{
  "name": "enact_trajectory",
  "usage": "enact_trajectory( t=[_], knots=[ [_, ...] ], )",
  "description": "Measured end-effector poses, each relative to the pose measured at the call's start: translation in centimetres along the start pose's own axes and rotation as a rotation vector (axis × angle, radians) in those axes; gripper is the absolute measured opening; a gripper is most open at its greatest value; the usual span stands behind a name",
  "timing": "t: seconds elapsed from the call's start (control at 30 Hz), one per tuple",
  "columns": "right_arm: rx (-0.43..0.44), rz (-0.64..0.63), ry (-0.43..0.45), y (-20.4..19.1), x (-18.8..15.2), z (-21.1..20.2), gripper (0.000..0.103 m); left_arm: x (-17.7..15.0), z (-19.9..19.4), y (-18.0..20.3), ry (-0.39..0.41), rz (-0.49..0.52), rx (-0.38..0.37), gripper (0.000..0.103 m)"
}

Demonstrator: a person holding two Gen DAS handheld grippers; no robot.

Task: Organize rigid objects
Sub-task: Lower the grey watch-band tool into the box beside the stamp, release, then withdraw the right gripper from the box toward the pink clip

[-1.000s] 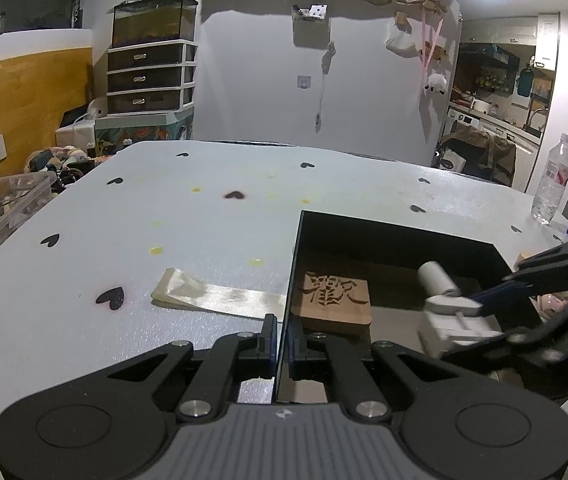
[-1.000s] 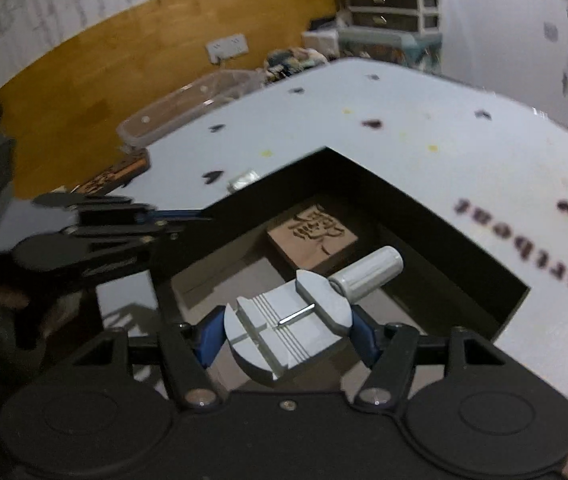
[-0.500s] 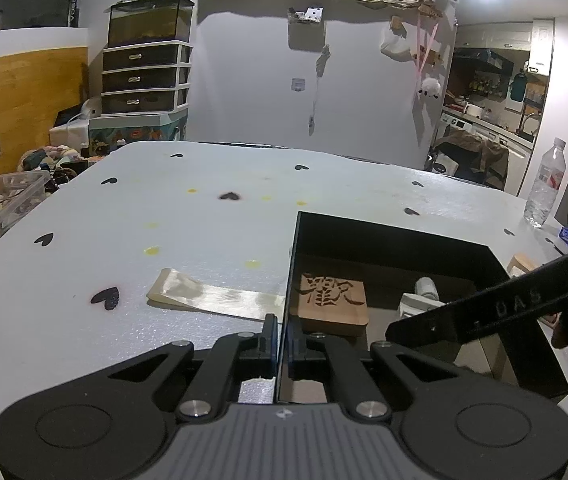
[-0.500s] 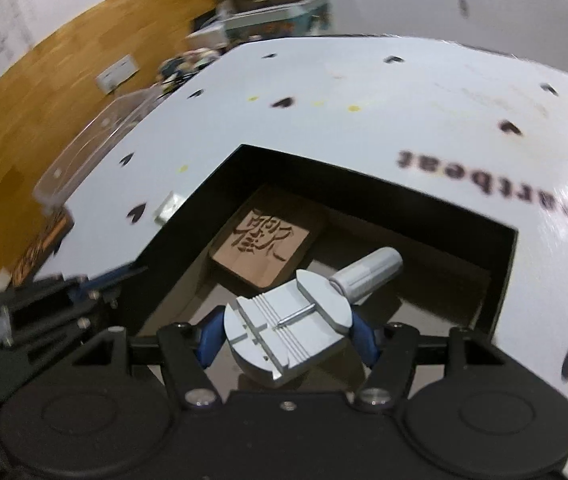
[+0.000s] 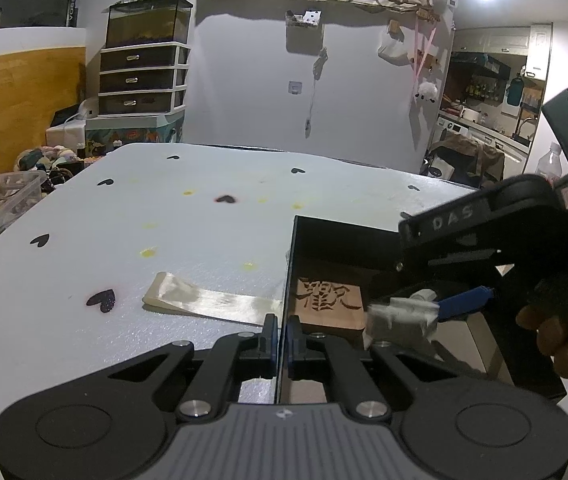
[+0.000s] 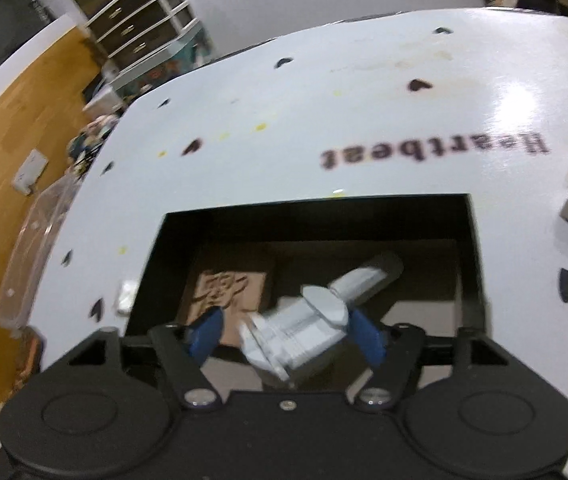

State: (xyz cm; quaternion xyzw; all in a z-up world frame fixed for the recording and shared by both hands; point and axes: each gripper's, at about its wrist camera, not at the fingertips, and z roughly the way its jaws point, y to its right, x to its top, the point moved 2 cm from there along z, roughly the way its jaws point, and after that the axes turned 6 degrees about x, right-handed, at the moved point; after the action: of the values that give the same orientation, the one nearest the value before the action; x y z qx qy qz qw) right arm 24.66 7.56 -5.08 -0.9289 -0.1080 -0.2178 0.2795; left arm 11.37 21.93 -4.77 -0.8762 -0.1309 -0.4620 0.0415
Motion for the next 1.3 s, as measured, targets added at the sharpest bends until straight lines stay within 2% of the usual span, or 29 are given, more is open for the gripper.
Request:
enact_trajectory(
  t=[0.13, 0.2, 0.27, 0.33, 0.37, 0.43, 0.5, 0.6, 0.73, 0.97, 1.1, 1.23, 1.3],
  knots=[
    [0.048, -0.043, -0.035, -0.2, 0.2, -0.6, 0.079, 0.0, 0.0, -0.1, 0.0, -0.001, -0.002, 0.004],
    [0.066, -0.086, -0.057, -0.4, 0.1, -1.1, 0.076, 0.0, 0.0, -0.1, 0.0, -0.001, -0.003, 0.004],
    [0.078, -0.15, -0.081, -0.7, -0.2, -1.5, 0.065, 0.0, 0.0, 0.0, 0.0, -0.002, -0.003, 0.004],
    [0.089, -0.214, -0.106, -1.0, -0.7, -2.0, 0.045, 0.0, 0.0, -0.1, 0.0, -0.001, -0.003, 0.004],
    [0.092, -0.237, -0.121, -1.1, -0.9, -2.1, 0.041, 0.0, 0.0, -0.1, 0.001, -0.001, -0.003, 0.004],
    [0.098, -0.271, -0.153, -1.1, -1.5, -2.4, 0.025, 0.0, 0.0, -0.1, 0.002, -0.002, -0.003, 0.004],
    [0.124, -0.3, -0.185, -1.3, -2.1, -2.4, 0.016, 0.0, 0.0, 0.0, 0.003, -0.002, -0.002, 0.004],
    [0.167, -0.3, -0.232, -1.6, -2.5, -1.5, 0.008, 0.0, 0.0, 0.0, 0.003, -0.003, -0.002, 0.004],
    [0.172, -0.292, -0.275, -1.7, -2.8, 0.1, 0.008, 0.0, 0.0, 0.0, 0.003, -0.002, -0.002, 0.004],
    [0.1, -0.27, -0.172, -0.3, -0.7, 1.2, 0.005, 0.0, -0.1, 0.0, 0.003, 0.0, 0.001, 0.003],
    [0.112, -0.246, -0.126, 0.3, 0.6, 1.9, 0.005, 0.0, -0.1, 0.0, 0.003, 0.0, 0.001, 0.003],
    [0.138, -0.242, -0.123, 0.6, 1.1, 1.2, 0.006, 0.0, -0.1, 0.0, 0.003, 0.001, 0.001, 0.003],
    [0.103, -0.293, -0.13, 0.3, 0.8, 0.6, 0.007, 0.0, -0.1, 0.1, 0.003, 0.002, 0.002, 0.003]
  ],
)
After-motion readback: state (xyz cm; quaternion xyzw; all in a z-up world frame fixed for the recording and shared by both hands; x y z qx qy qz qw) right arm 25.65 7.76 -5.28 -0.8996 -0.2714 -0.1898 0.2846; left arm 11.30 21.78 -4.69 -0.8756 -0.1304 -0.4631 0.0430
